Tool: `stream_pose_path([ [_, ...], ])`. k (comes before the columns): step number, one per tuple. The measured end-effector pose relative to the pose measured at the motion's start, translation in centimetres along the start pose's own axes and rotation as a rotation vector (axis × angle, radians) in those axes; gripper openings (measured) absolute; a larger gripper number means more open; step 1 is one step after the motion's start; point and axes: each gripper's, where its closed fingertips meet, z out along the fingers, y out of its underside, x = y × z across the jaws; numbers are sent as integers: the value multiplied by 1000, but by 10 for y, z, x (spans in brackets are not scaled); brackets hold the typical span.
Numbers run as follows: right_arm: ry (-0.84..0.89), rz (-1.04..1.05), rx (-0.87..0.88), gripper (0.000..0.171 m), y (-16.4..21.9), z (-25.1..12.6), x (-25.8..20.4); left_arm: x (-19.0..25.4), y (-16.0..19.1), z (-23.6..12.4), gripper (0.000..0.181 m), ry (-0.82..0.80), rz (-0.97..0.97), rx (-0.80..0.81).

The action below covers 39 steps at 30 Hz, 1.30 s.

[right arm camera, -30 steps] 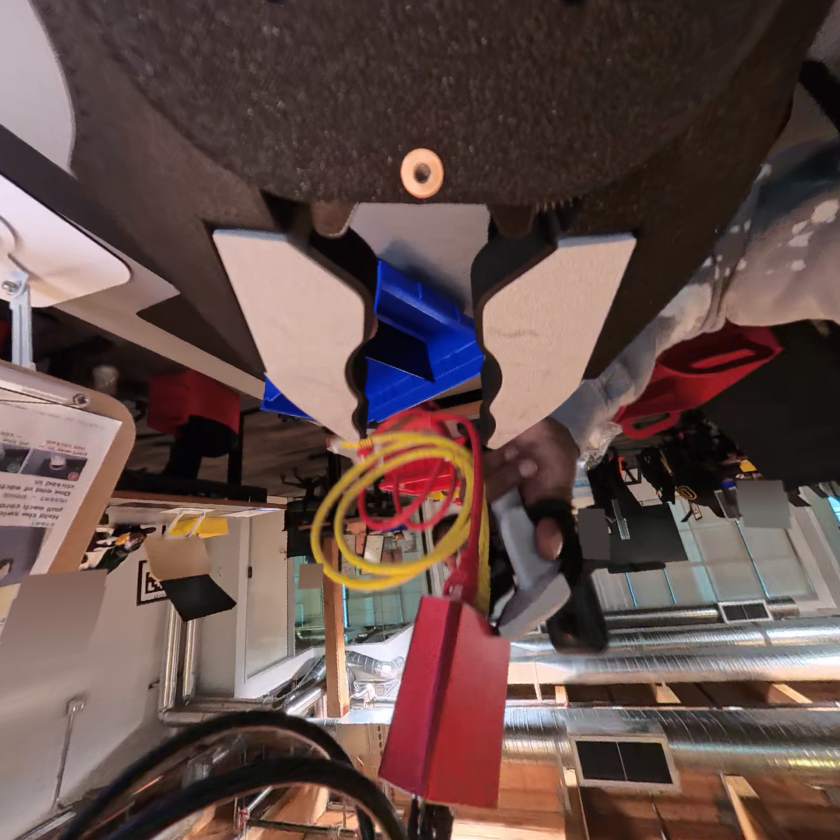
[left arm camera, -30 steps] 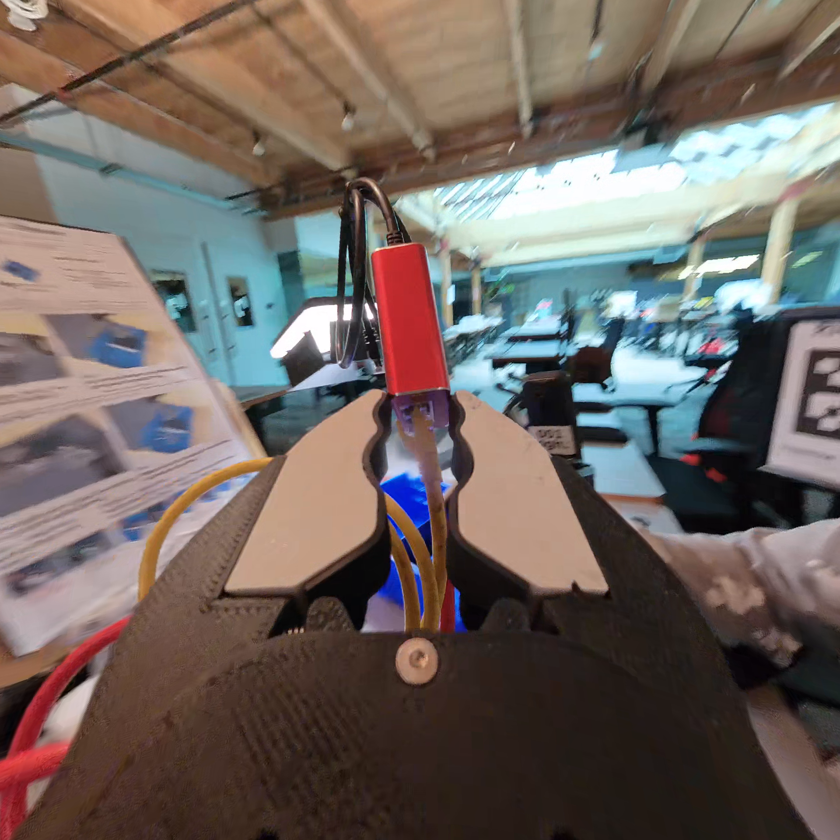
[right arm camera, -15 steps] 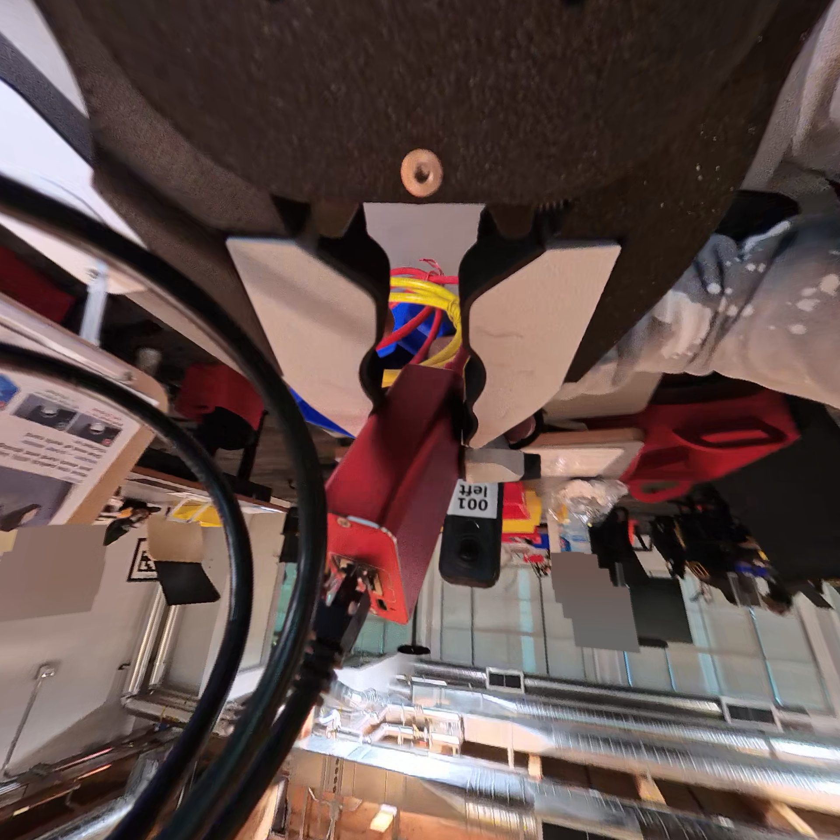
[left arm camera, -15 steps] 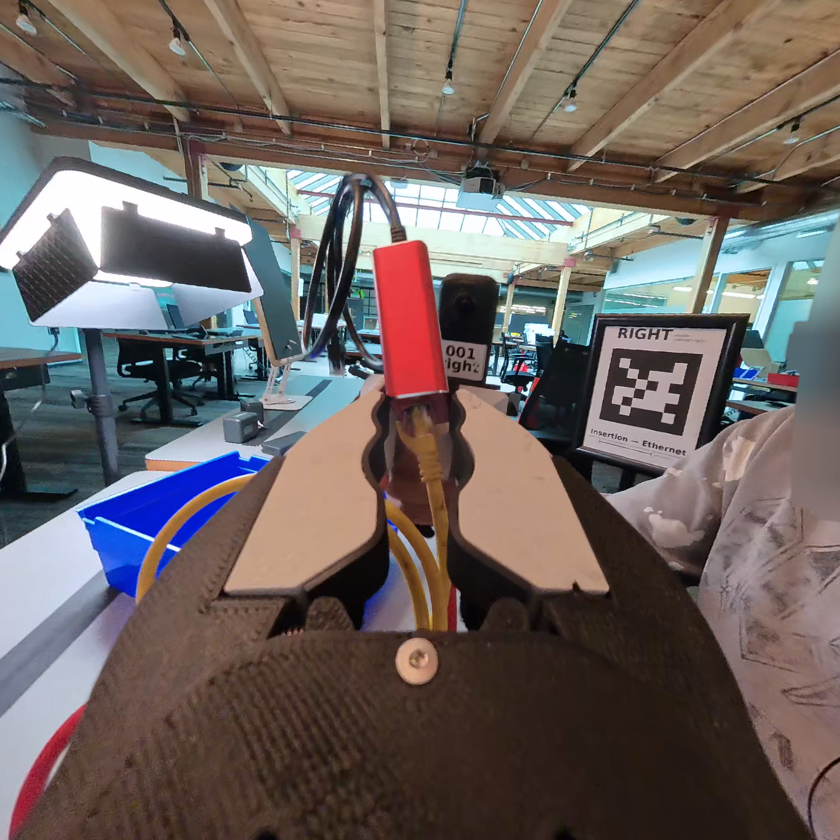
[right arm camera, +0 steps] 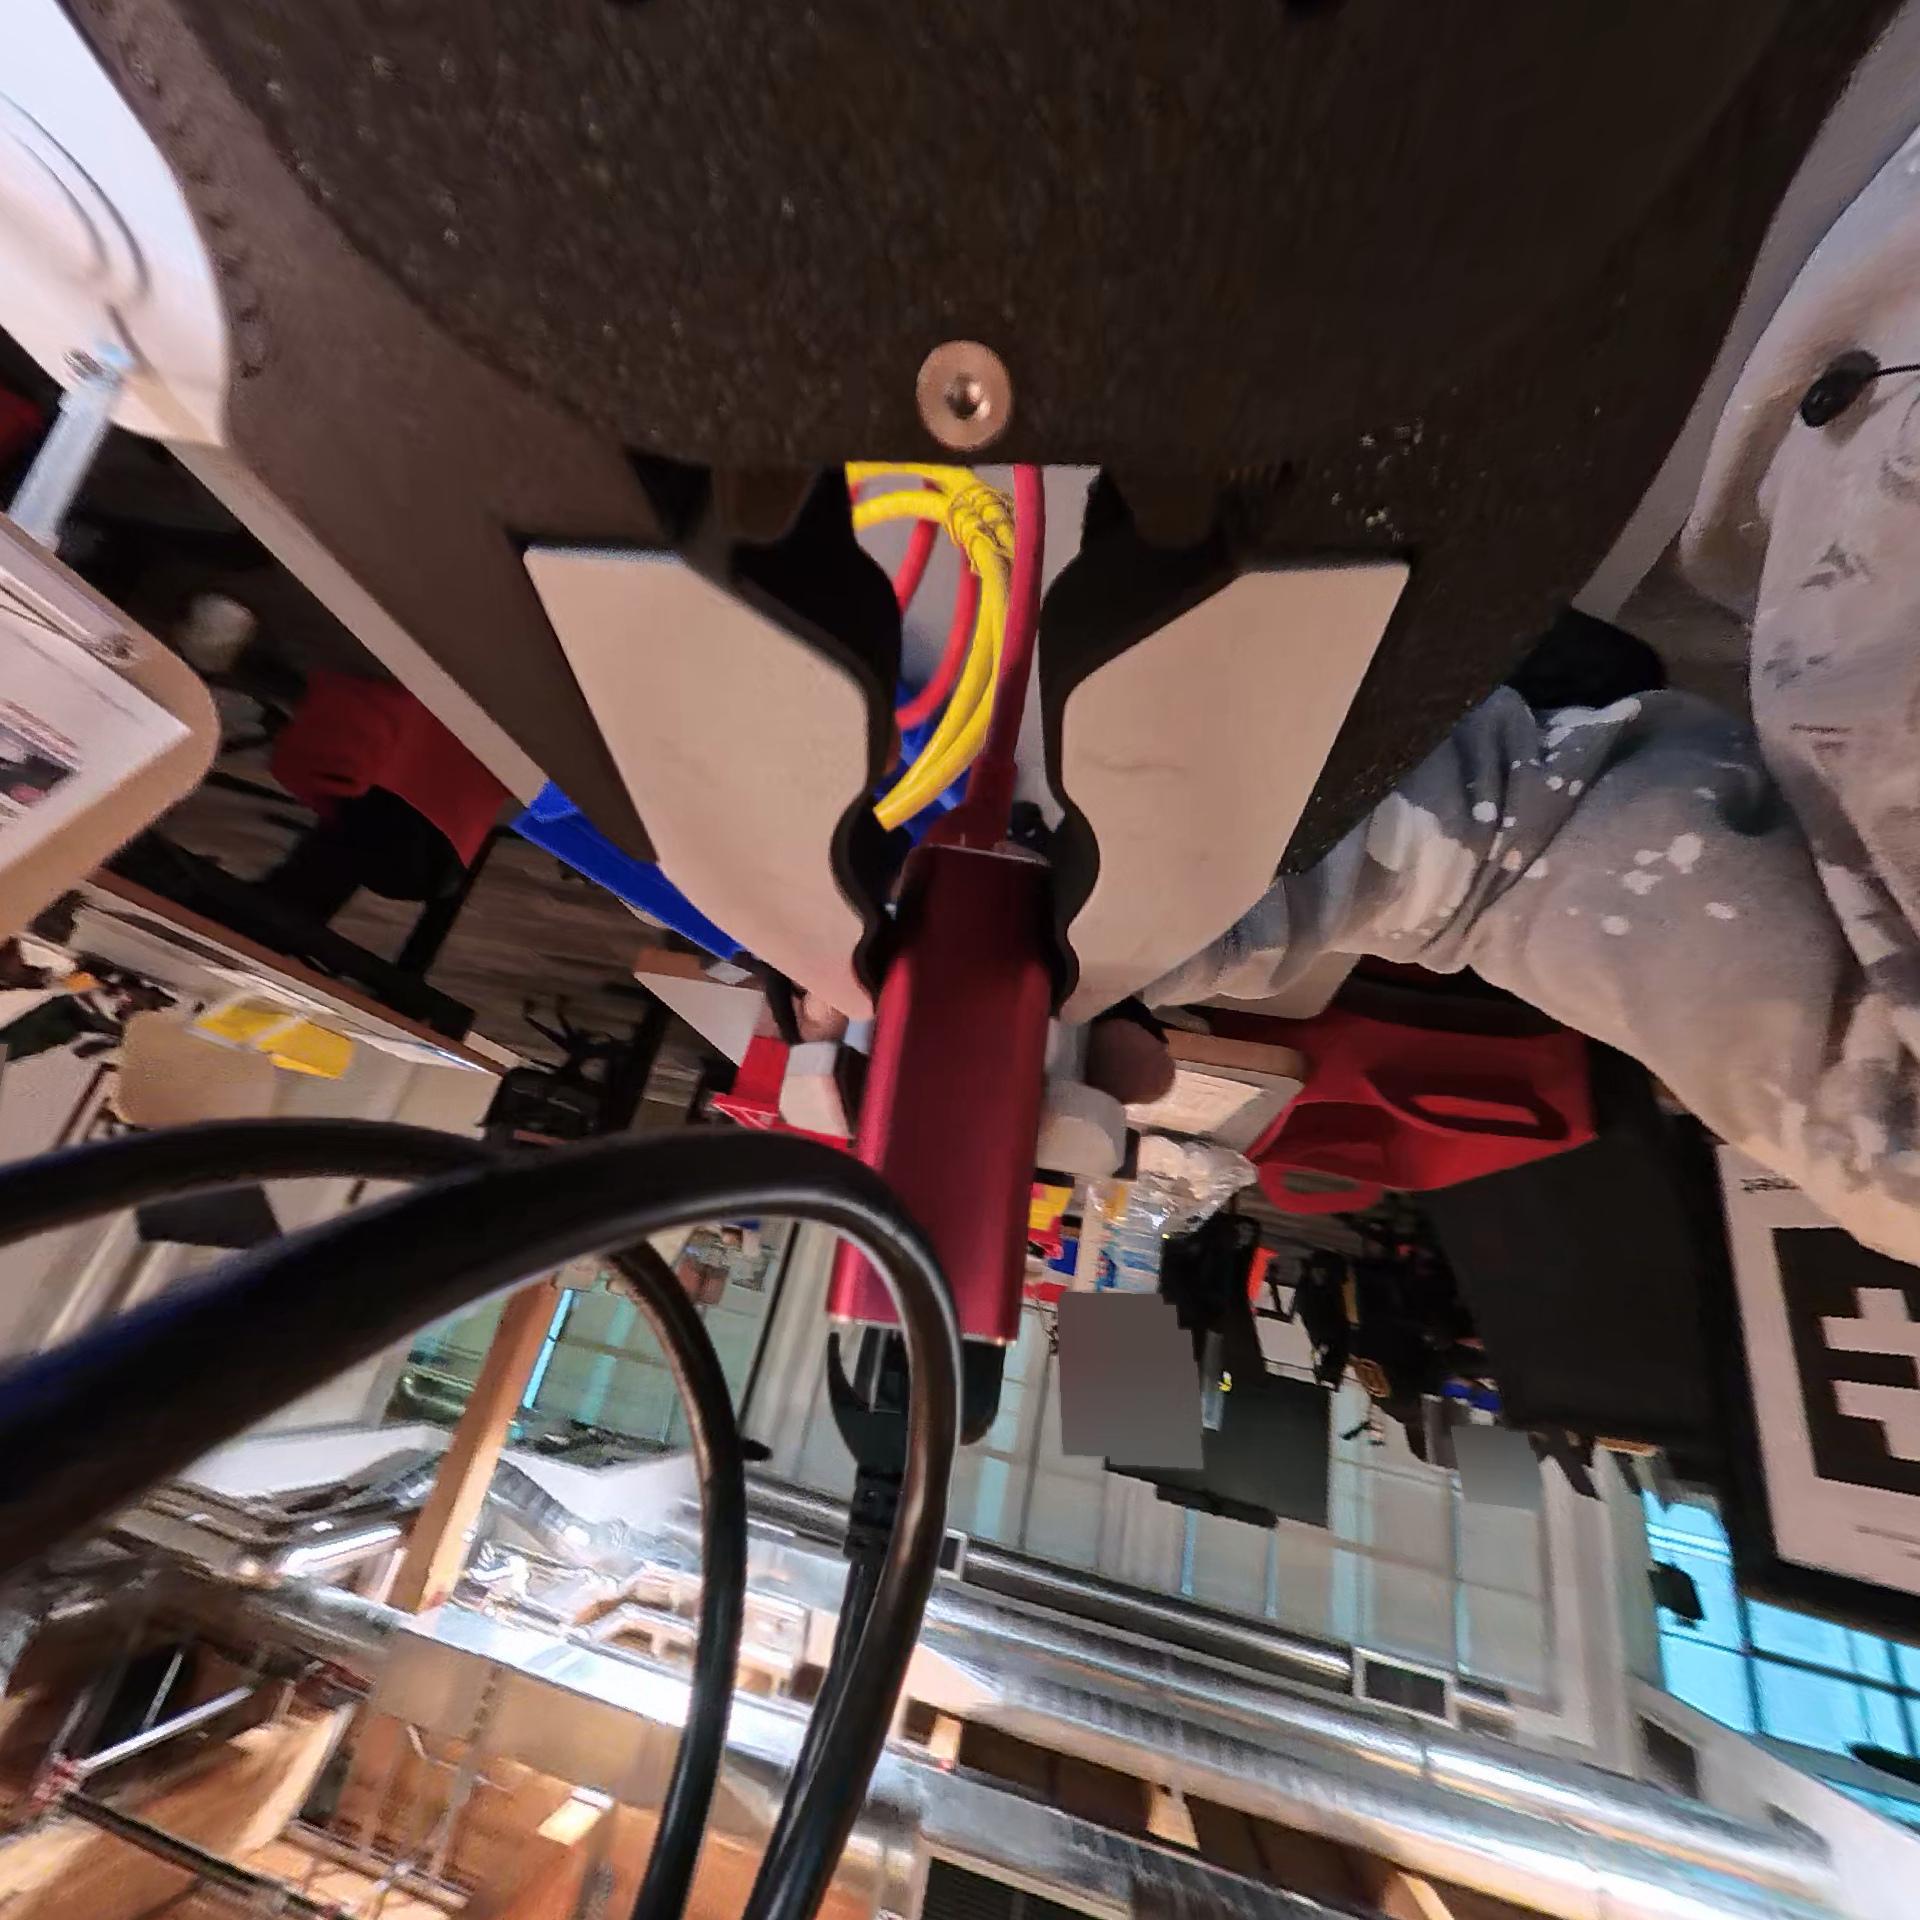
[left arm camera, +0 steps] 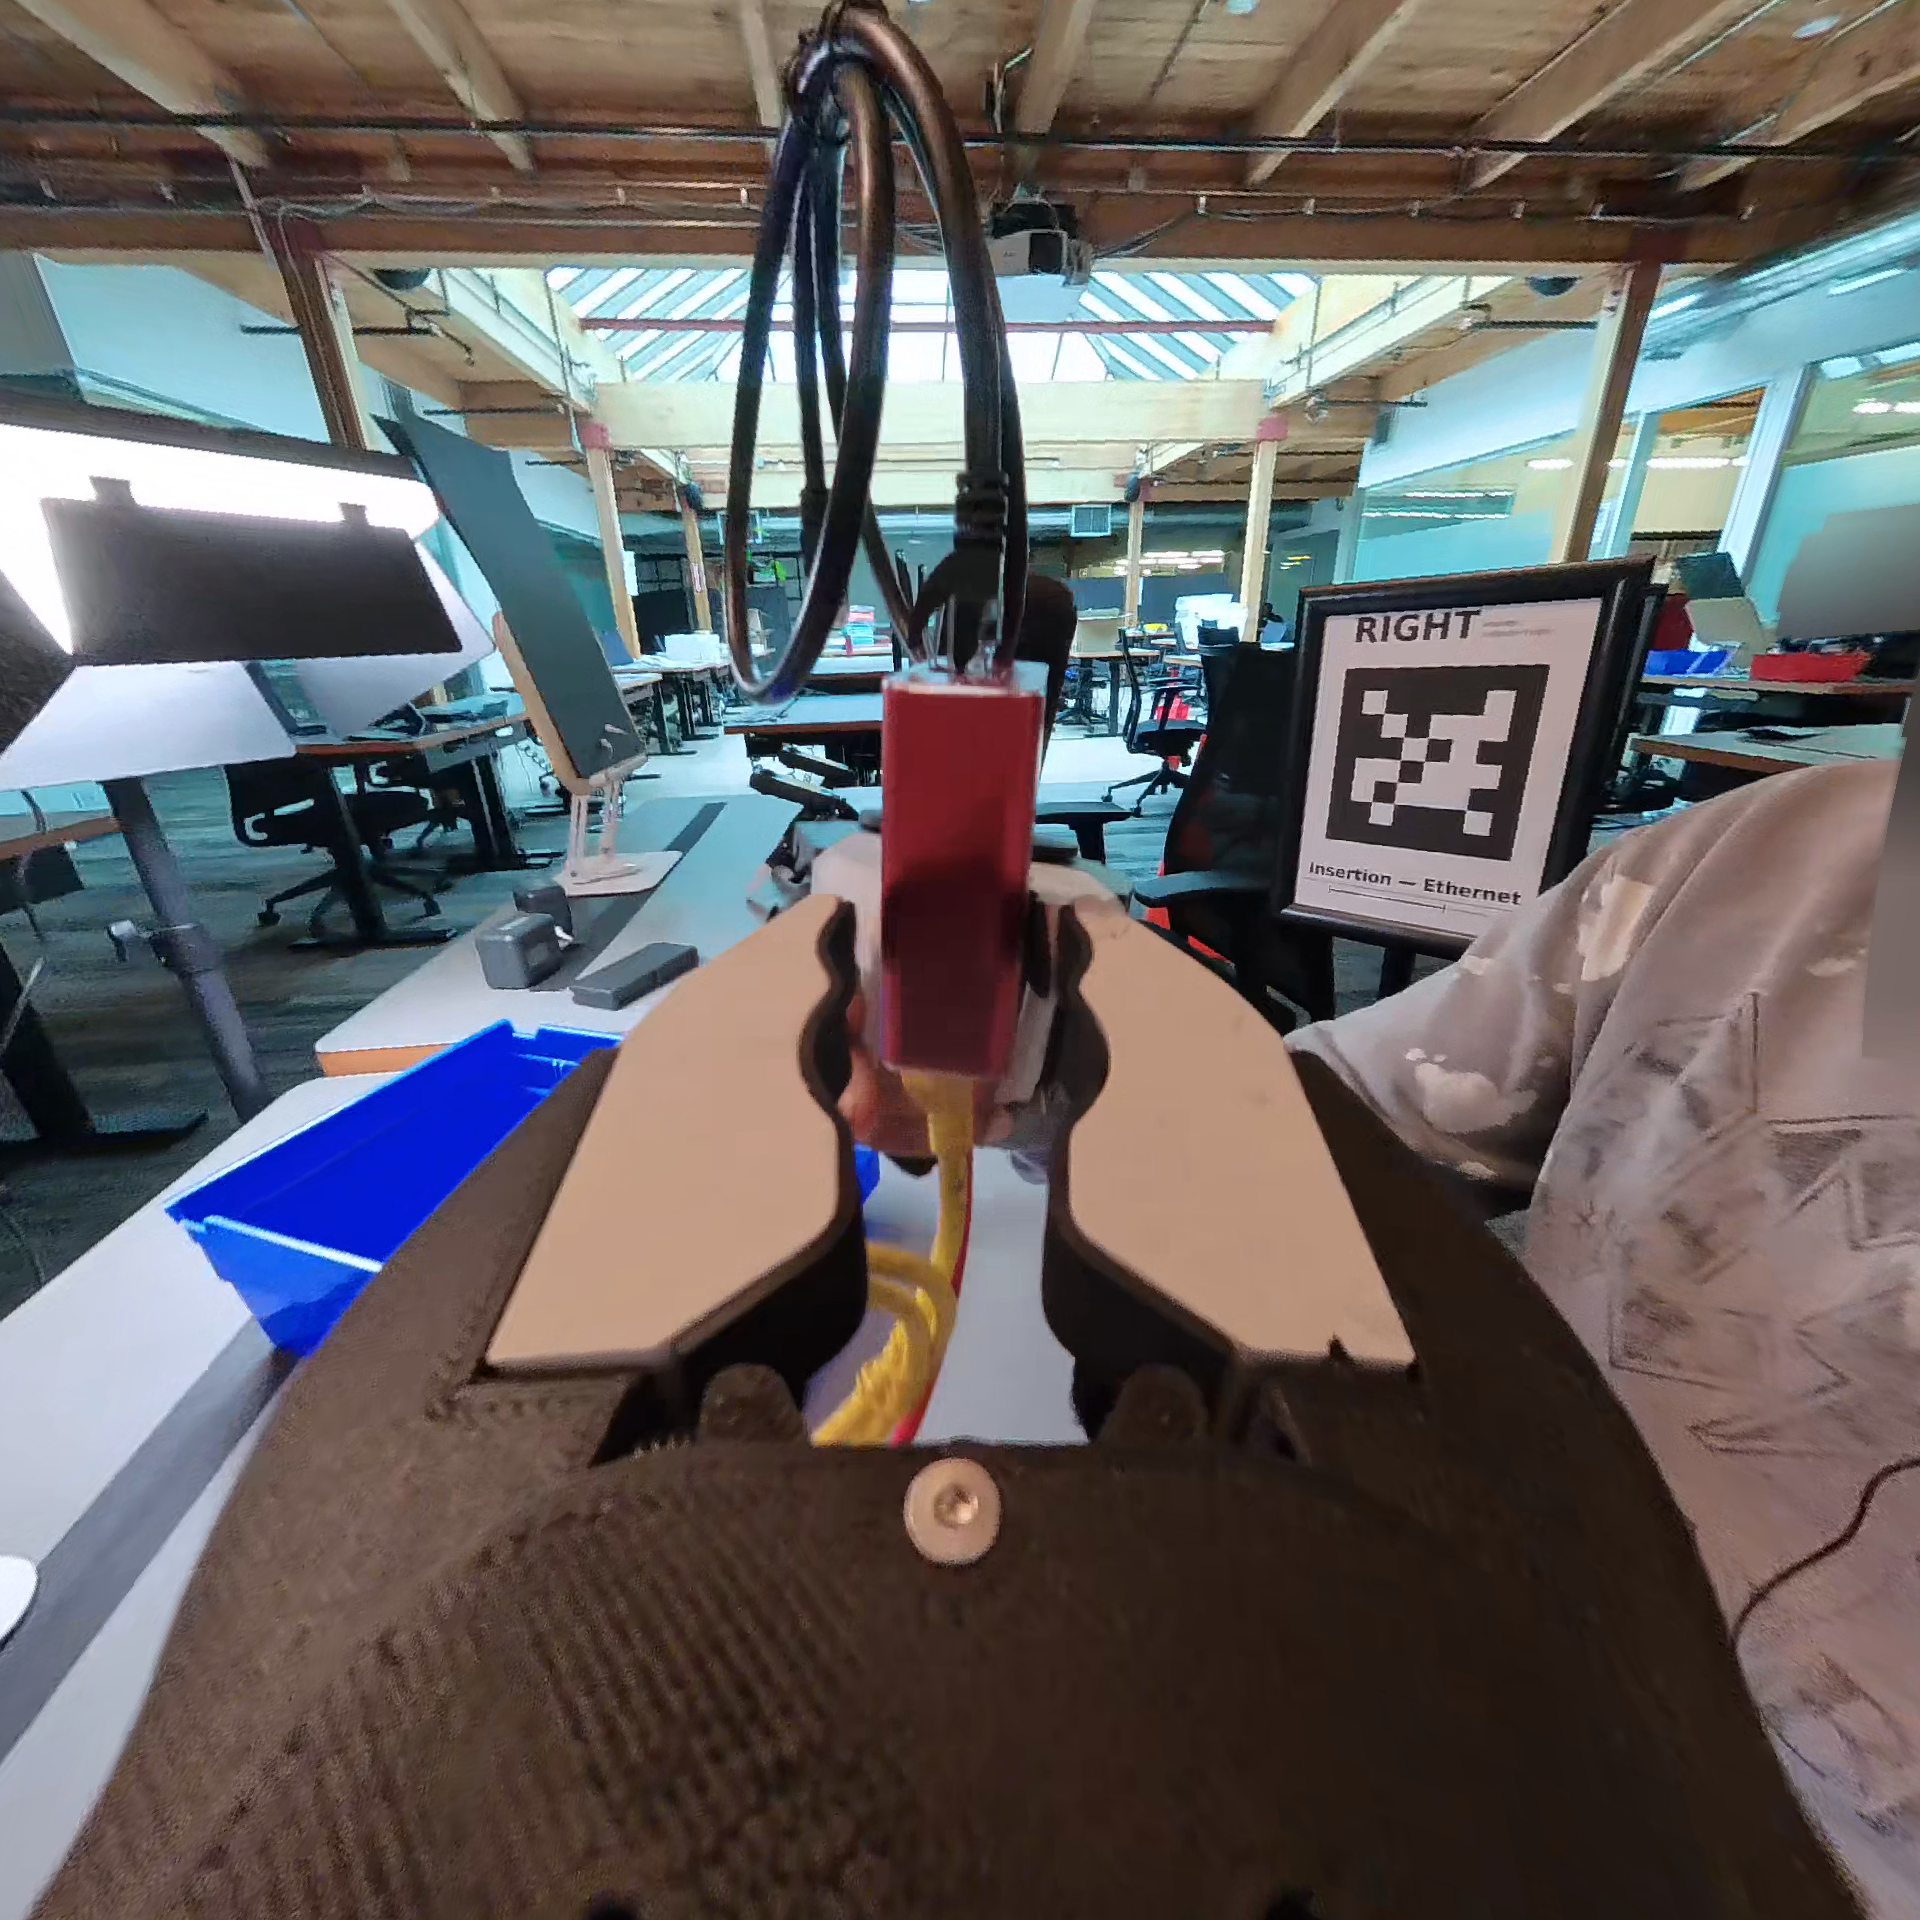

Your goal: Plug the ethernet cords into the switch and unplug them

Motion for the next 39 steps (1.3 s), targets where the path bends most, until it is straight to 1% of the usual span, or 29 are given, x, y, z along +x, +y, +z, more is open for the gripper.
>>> stream_pose_path([
  [1, -5, 1, 12, 27, 1, 2, -1, 1, -1, 1, 27, -8, 27, 8],
  [2, 7, 7, 19, 27, 2, 2, 2, 0, -2, 1, 27, -33, 57, 8],
  [3, 50, 19, -16, 27, 7, 3, 9, -6, -1, 1, 27, -85, 85, -15],
  [5, 170, 44, -105, 35, 20, 1, 30, -23, 7, -3, 27, -231, 190, -103],
  [7, 264, 91, -172, 40, 31, -5, 47, -37, 11, -8, 27, -389, 363, -185],
  [9, 297, 192, -182, 54, 32, -10, 55, -50, 9, -16, 27, -556, 553, -259],
  [11, 321, 269, -154, 63, 26, -13, 58, -61, 5, -25, 27, -728, 794, -337],
  [13, 376, 293, -104, 69, 21, -12, 62, -64, 5, -29, 26, -846, 1055, -418],
  [15, 387, 325, -57, 76, 19, -5, 61, -61, 10, -22, 26, -888, 1281, -453],
  [17, 379, 335, -47, 81, 22, 2, 59, -59, 22, -13, 26, -882, 1402, -491],
  [19, 361, 312, -23, 85, 25, 3, 59, -56, 32, -3, 27, -858, 1465, -496],
  [22, 255, 378, 19, 79, 29, -5, 59, -54, 40, 1, 27, -798, 1475, -513],
  [25, 241, 453, 65, 73, 39, -6, 66, -61, 53, 2, 28, -729, 1355, -541],
  [28, 222, 546, 155, 73, 43, -11, 76, -61, 57, 4, 32, -640, 1090, -468],
  [29, 223, 579, 186, 73, 44, -16, 81, -60, 55, 4, 36, -612, 985, -432],
  [31, 232, 615, 228, 73, 47, -27, 91, -51, 45, 6, 34, -531, 766, -332],
  [34, 251, 586, 238, 72, 47, -40, 99, -31, 32, 12, 29, -368, 379, -225],
  [35, 253, 573, 250, 72, 43, -44, 101, -24, 31, 16, 30, -303, 240, -210],
  [37, 271, 517, 267, 72, 32, -52, 102, 1, 35, 30, 29, -117, -30, -189],
  [39, 277, 450, 277, 71, 19, -60, 101, 24, 48, 48, 33, 49, -274, -194],
])
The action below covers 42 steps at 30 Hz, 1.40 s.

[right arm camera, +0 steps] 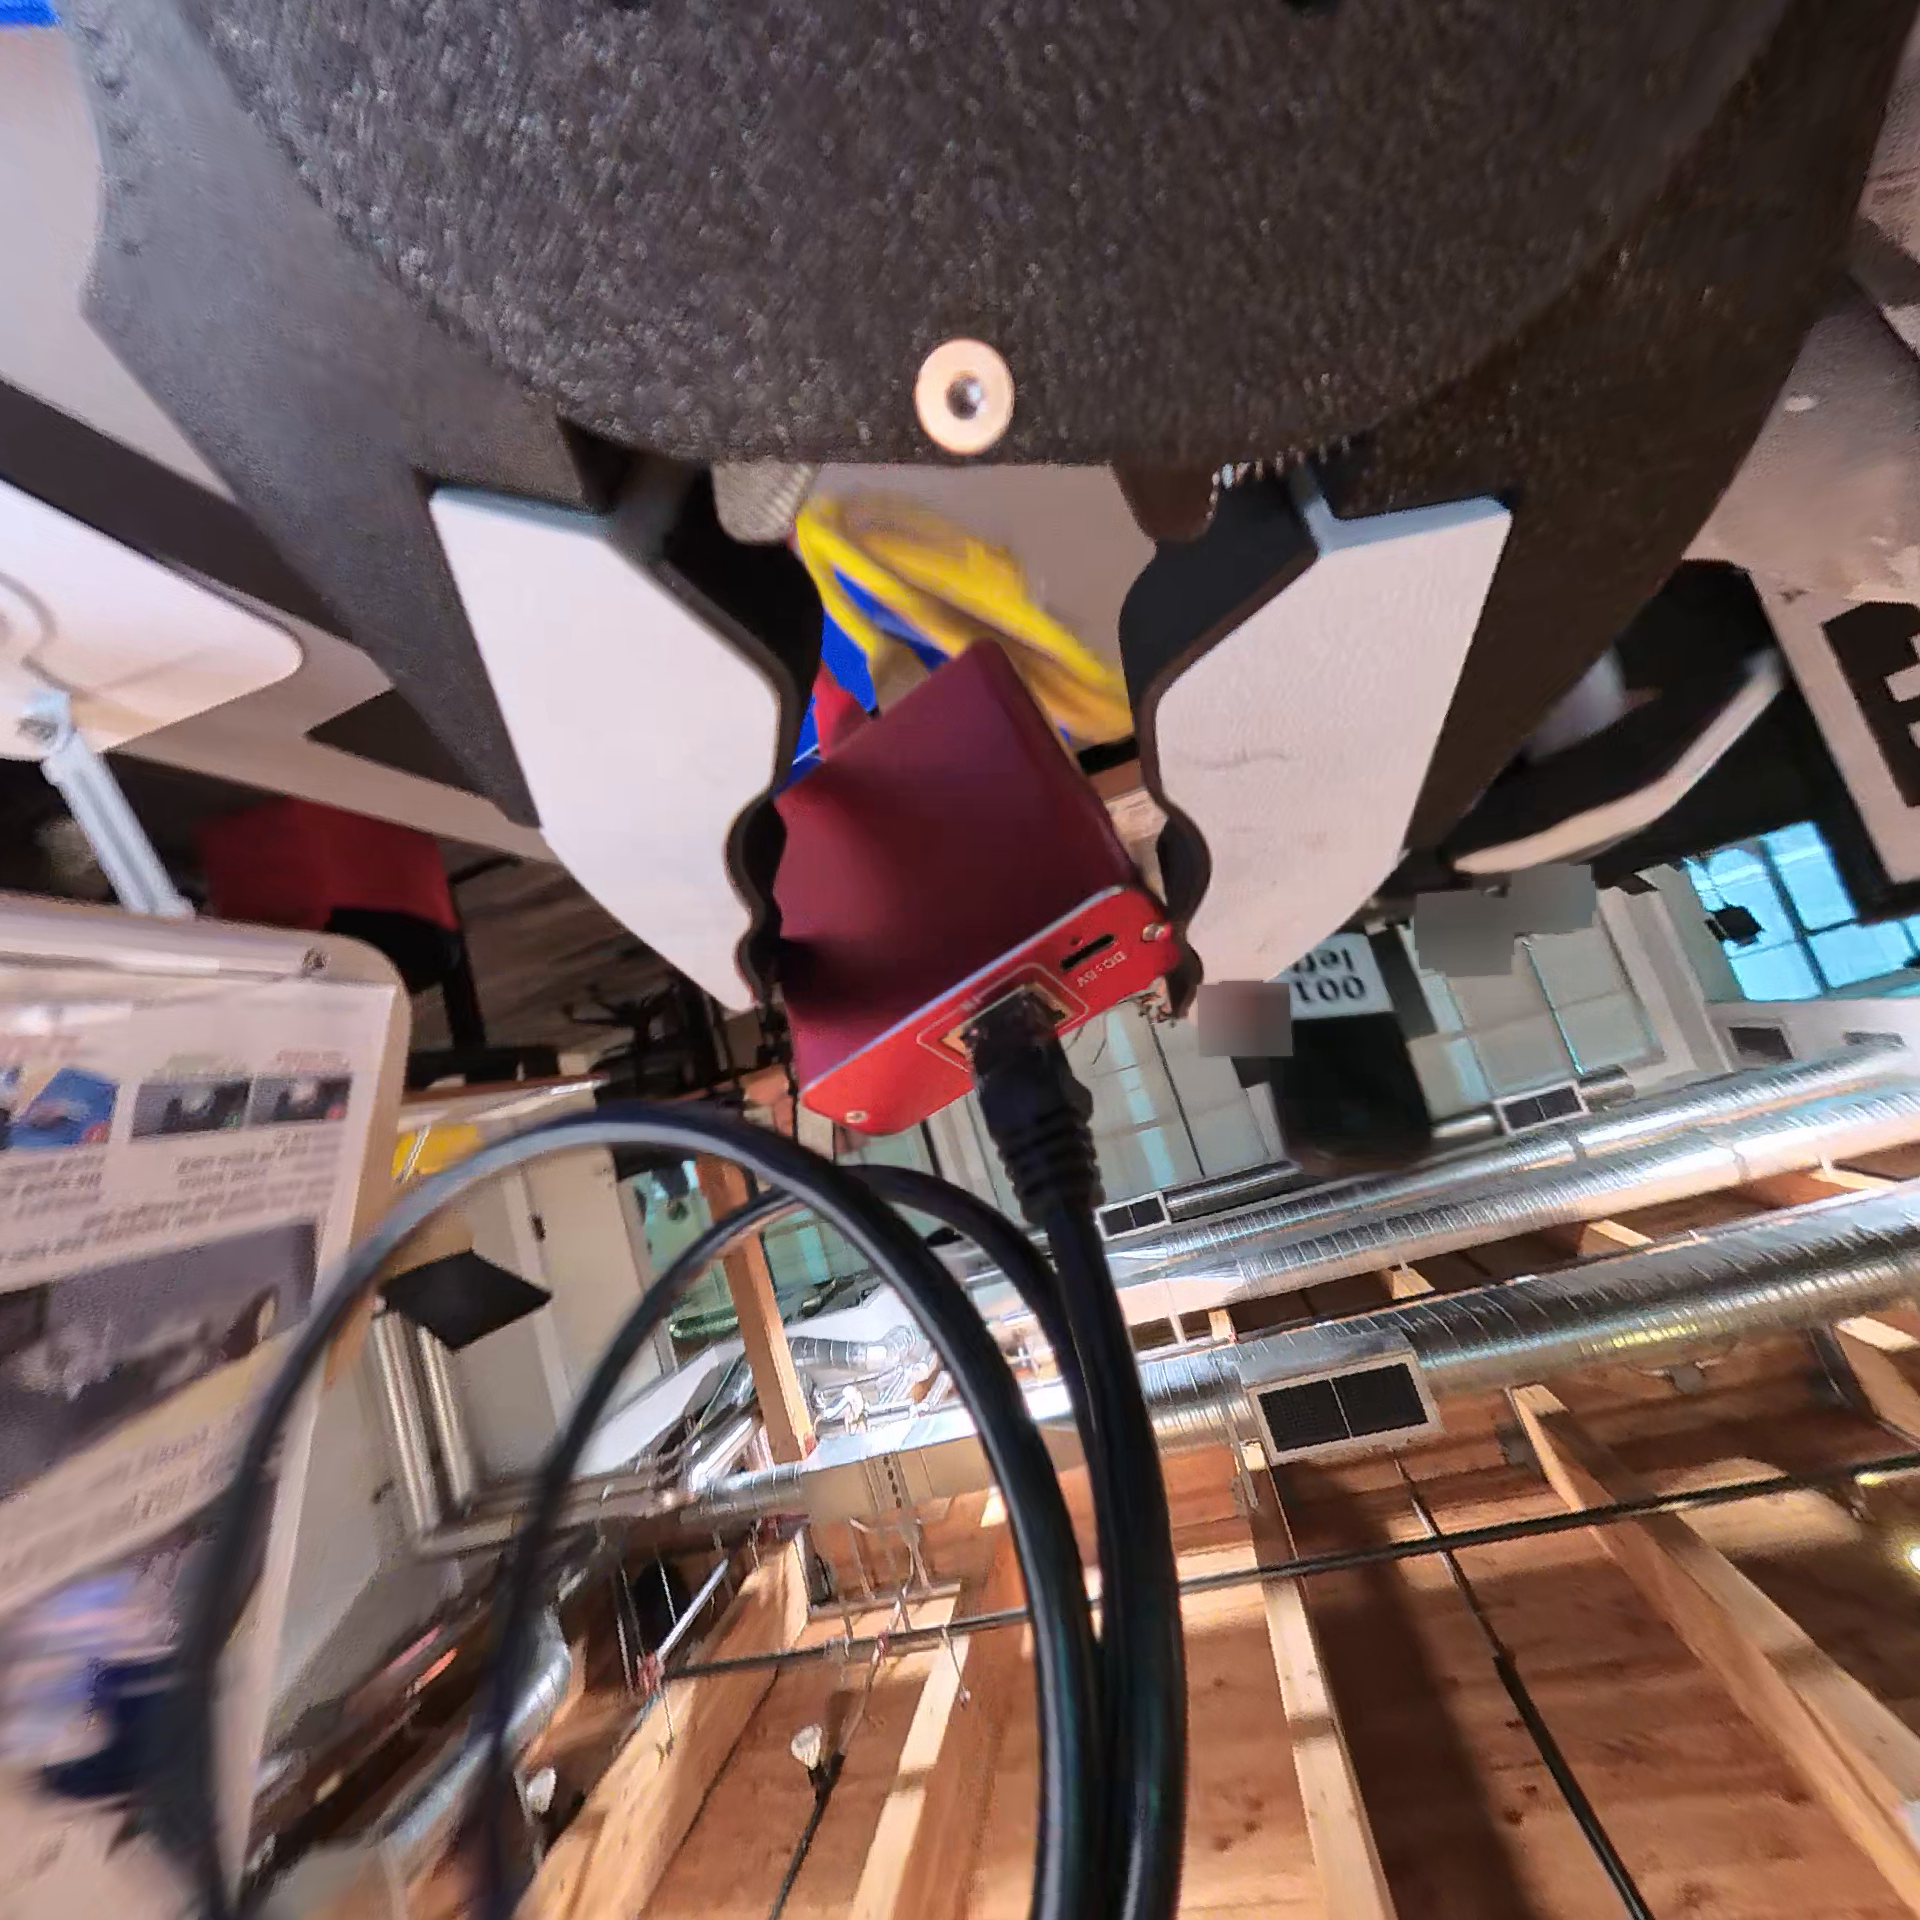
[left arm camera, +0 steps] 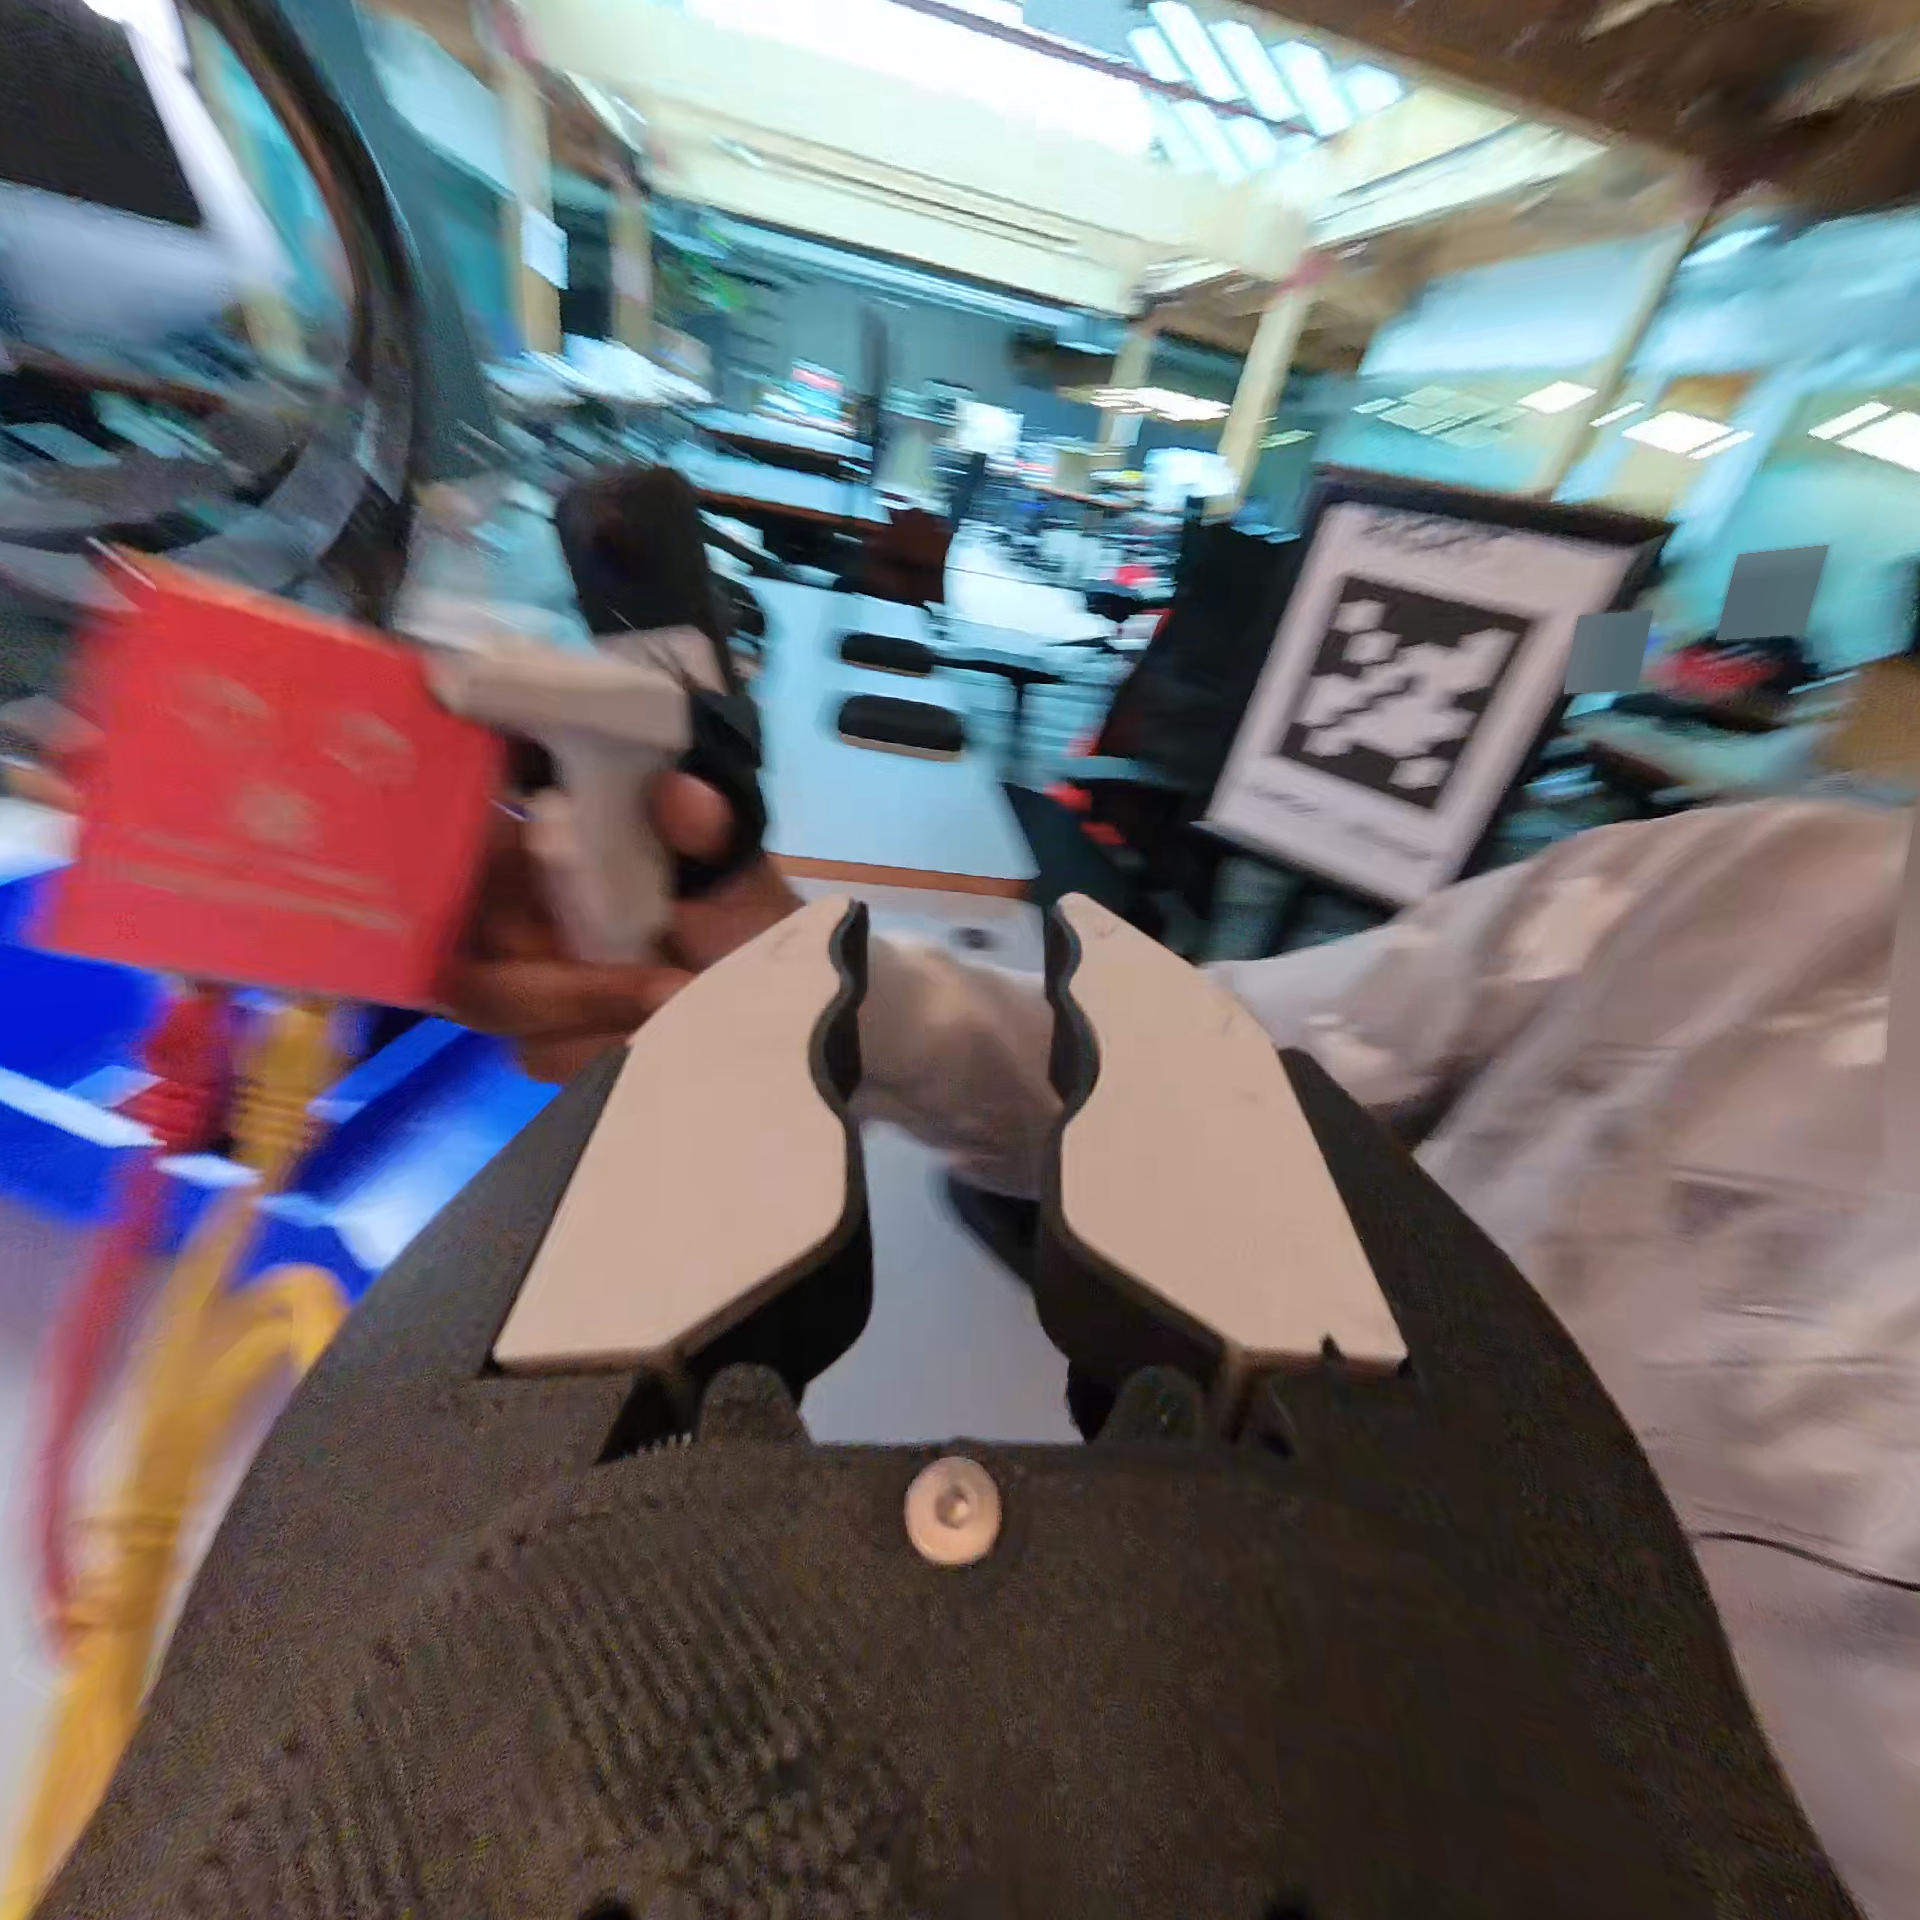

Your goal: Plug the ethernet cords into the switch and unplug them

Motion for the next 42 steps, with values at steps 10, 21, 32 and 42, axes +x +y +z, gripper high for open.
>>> stream_pose_path([
  [10, 106, -445, -325, 25, 14, -14, -3, -53, 42, 48, 44, 95, -486, 244],
  [21, -62, -442, -225, 26, 10, -2, -41, -112, 49, 0, 50, -264, -85, 159],
  [32, -169, -397, -463, 29, 51, -7, -46, -78, 35, -48, 28, -296, 174, -271],
  [42, -267, -400, -615, 28, 106, 3, -53, -62, 30, -70, 32, -350, 224, -379],
])
